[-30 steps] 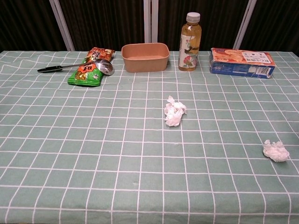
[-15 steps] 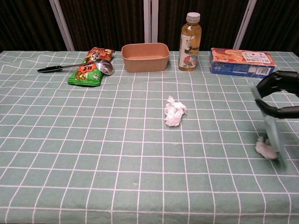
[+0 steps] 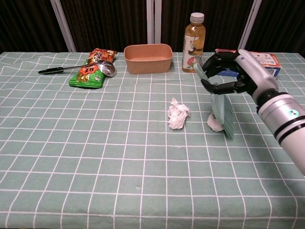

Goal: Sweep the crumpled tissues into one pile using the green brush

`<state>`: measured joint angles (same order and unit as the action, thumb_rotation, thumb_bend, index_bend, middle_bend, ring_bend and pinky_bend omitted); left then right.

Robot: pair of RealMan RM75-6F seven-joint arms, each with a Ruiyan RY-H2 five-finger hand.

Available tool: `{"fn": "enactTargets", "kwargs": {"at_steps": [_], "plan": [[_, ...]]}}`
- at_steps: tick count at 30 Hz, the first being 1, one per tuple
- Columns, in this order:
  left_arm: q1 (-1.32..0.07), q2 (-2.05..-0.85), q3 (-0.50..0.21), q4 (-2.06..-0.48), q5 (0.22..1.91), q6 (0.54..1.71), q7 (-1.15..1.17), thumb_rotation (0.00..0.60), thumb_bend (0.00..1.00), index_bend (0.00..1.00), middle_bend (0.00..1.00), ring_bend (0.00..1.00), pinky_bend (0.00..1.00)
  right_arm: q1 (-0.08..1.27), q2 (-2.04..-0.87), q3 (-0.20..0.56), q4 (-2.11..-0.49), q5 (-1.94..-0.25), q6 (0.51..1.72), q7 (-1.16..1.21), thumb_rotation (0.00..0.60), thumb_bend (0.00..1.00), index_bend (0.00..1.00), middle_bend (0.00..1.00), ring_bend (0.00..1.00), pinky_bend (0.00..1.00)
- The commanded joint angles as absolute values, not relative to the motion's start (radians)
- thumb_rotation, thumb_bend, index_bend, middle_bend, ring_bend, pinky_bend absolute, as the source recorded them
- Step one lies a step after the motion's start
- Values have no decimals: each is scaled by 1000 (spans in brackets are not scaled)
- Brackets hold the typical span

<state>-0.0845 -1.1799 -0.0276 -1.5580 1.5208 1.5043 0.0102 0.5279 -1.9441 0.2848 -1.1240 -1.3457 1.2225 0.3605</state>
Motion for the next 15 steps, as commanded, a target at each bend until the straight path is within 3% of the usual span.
{"fn": "enactTargets", "kwargs": {"at_steps": [1, 7, 15], "plan": [[-85, -1180, -29, -1559, 1519, 1504, 11, 600, 7, 74, 88, 0, 18, 569, -1979, 308, -1083, -1356, 1199, 385, 600, 418, 684, 632, 331, 83], [-85, -1177, -30, -1562, 1519, 1503, 14, 600, 7, 74, 88, 0, 18, 636, -2022, 348, -1035, -1356, 1176, 403, 600, 418, 684, 632, 331, 83], [-85, -1175, -31, -1565, 1518, 1503, 15, 600, 8, 74, 88, 0, 18, 672, -2050, 346, -1013, -1360, 1163, 409, 600, 418, 684, 633, 330, 83]]}}
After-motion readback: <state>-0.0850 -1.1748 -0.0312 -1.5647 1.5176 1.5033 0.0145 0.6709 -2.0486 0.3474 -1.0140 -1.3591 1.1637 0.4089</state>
